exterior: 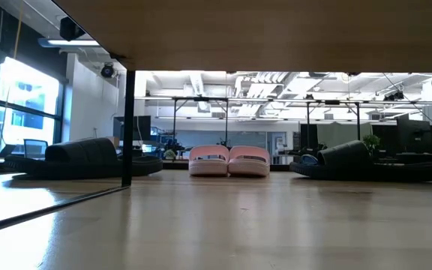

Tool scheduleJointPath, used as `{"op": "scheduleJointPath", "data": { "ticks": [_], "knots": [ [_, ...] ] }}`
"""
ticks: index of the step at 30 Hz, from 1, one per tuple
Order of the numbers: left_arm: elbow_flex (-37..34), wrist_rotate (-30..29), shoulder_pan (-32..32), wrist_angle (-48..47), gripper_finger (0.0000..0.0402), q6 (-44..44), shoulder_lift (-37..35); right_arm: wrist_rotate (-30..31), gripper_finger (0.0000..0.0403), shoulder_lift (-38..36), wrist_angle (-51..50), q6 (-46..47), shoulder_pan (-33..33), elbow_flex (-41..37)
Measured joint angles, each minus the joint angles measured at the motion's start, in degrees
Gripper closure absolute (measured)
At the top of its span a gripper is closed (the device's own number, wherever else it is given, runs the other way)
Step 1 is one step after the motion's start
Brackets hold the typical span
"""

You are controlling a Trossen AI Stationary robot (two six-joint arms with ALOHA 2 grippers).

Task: Pick and place slides into the shelf
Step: Put the black slipper on the shelf

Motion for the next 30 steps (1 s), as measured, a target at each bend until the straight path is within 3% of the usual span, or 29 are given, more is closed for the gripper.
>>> {"op": "scheduleJointPath", "data": {
  "ticks": [6,12,15,22,26,30],
  "knots": [
    [0.0,0.0,0.0,0.0,0.0401,-0.01,0.0,-1.12,0.0304,-0.06,-4.29,-27.35,-0.57,7.8],
    [0.0,0.0,0.0,0.04,0.0401,-0.02,0.0,-3.91,0.0304,-0.06,-4.62,-75.98,-2.05,11.57],
    [0.0,0.0,0.0,0.02,0.0401,-0.02,-0.02,-3.7,0.0304,-0.06,-7.11,-94.26,-2.45,11.29],
    [0.0,-0.82,0.0,0.04,0.0401,-0.02,-0.01,3.23,0.0304,0.07,-15.82,-122.69,-3.28,4.25],
    [0.0,-2.38,0.0,0.03,0.0401,-0.02,-0.02,7.2,0.0304,0.14,-10.64,-135.39,-3.19,-3.63],
    [0.0,-3.67,0.0,0.02,0.0401,-0.02,0.0,12.56,0.0304,0.24,-5.6,-140.31,-2.79,-8.65]
  ]
}}
